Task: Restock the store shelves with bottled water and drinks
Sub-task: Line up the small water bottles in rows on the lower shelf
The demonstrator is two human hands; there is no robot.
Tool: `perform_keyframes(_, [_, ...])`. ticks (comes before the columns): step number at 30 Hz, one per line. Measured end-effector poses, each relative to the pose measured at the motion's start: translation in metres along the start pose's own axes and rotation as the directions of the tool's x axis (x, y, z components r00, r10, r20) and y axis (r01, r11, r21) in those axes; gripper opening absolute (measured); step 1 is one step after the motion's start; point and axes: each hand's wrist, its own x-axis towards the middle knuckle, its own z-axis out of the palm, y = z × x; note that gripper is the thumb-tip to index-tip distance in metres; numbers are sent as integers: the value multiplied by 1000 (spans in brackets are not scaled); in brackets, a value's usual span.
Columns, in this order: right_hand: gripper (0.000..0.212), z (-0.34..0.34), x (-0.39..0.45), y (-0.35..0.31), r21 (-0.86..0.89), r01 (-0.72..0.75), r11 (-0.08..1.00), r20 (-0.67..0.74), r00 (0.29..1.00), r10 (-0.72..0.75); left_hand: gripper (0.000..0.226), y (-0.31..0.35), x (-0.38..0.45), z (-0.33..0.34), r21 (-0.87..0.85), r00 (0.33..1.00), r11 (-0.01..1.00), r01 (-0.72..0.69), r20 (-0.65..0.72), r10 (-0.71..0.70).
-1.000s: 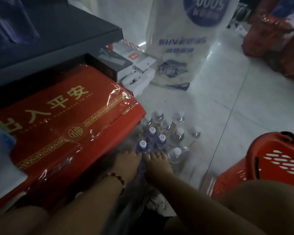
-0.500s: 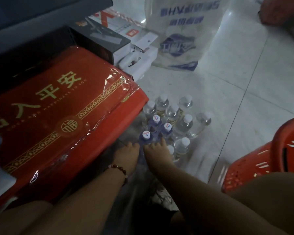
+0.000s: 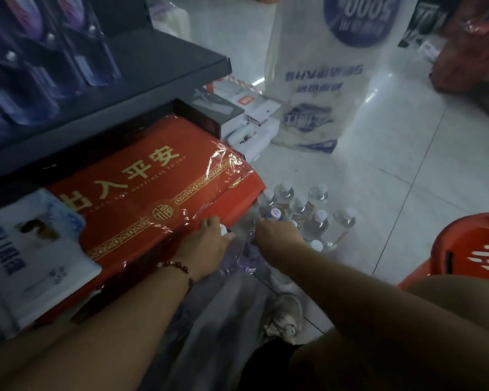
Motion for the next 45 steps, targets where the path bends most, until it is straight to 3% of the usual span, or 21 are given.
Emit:
perform_keyframes(2, [28, -25, -10, -3, 77, -3, 997, -23, 1000, 5, 35, -1, -11, -26, -227, 998, 974, 1, -66, -16])
perform_keyframes(5, [35, -69, -24, -10, 207, -21, 978, -30, 999, 28, 24, 3, -29, -61, -648, 991, 761, 10, -95, -93])
perform_keyframes(8, [31, -114, -41, -19, 292, 82, 953, -54, 996, -69, 20, 6, -50, -100, -809, 961, 588, -14, -173, -215])
perform_keyframes(11, [23, -144, -59, -31, 484, 172, 858, -163, 981, -104, 19, 3, -74, -141, -882, 900, 468, -58, -249, -358])
perform_keyframes(13, [22, -152, -68, -40, 579, 201, 790, -242, 968, -69, 15, -6, -92, -160, -873, 839, 480, -83, -321, -439])
perform_keyframes(15, [33, -160, -71, -52, 700, 205, 684, -279, 960, -2, 17, -16, -109, -173, -832, 823, 545, -103, -379, -424])
perform_keyframes(19, [34, -179, -78, -93, 852, 306, 425, -347, 938, 21, 38, -30, -141, -189, -686, 905, 727, 16, -299, -302])
perform_keyframes(22, [25, -189, -86, -129, 867, 403, 293, -423, 906, 6, 52, -33, -160, -201, -669, 935, 742, 47, -232, -267])
perform_keyframes(26, [17, -197, -83, -171, 858, 487, 165, -486, 872, -47, 42, -44, -178, -214, -632, 940, 775, 5, -261, -218])
perform_keyframes(29, [26, -194, -77, -196, 887, 461, 28, -459, 886, -68, 33, -58, -190, -220, -638, 931, 770, 1, -280, -233])
perform_keyframes(31, [46, -194, -73, -206, 912, 406, -54, -409, 907, -101, 33, -66, -196, -221, -682, 919, 731, -2, -289, -267])
perform_keyframes(35, [83, -197, -63, -207, 952, 185, -243, -266, 895, -358, 24, -79, -203, -226, -803, 862, 596, 7, -297, -410])
perform_keyframes(37, [84, -196, -63, -206, 980, 144, -136, -193, 848, -494, 15, -83, -205, -235, -834, 838, 551, 9, -294, -460])
perform_keyframes(40, [57, -189, -71, -215, 973, 224, 45, -148, 770, -621, 12, -89, -209, -244, -878, 828, 477, 20, -253, -501])
perform_keyframes(42, [57, -187, -76, -220, 968, 246, 59, -161, 777, -608, 17, -92, -210, -247, -905, 847, 424, 26, -205, -490])
perform_keyframes(45, [39, -188, -77, -220, 981, 195, 20, -148, 806, -573, 25, -93, -207, -248, -899, 865, 437, 34, -192, -463])
